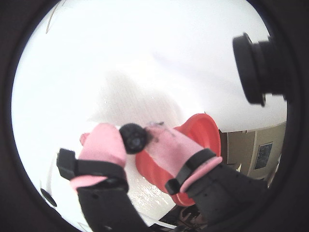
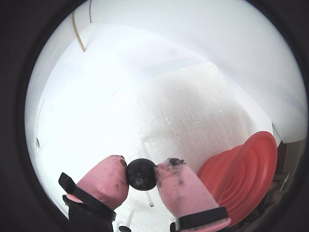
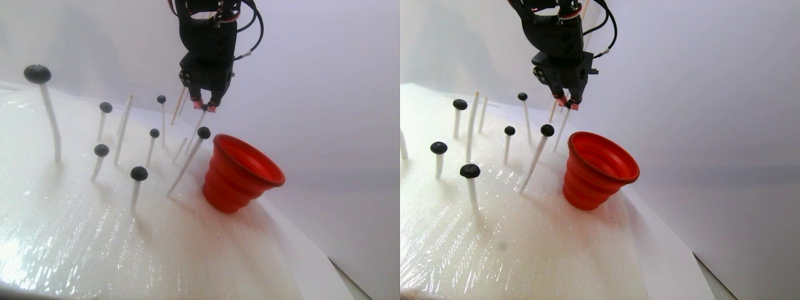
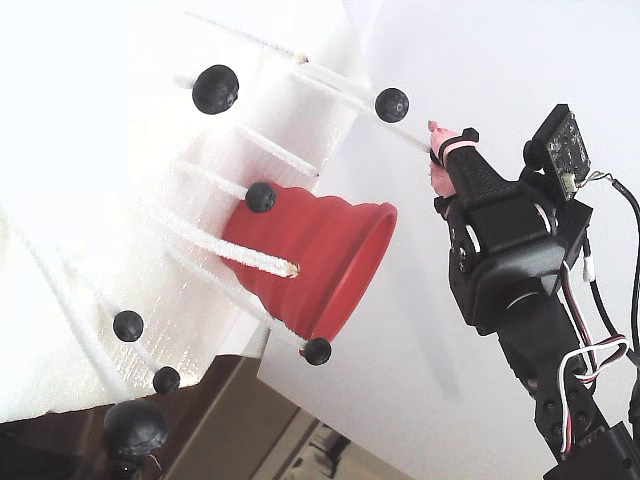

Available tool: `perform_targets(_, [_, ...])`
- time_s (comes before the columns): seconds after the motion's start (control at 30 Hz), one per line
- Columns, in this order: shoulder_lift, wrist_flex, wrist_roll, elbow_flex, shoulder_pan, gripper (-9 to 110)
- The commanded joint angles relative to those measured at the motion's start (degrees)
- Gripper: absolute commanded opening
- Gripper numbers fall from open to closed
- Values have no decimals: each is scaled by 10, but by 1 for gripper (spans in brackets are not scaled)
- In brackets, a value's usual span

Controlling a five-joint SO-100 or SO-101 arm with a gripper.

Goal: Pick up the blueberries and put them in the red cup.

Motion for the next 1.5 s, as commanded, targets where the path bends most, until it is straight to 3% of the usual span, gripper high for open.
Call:
perform_targets(0.0, [48,-12,-2,-11,44,10])
perform_targets(0.7, [146,-6,-7,45,48,10])
perform_targets(1.47, [226,13,26,134,141,10])
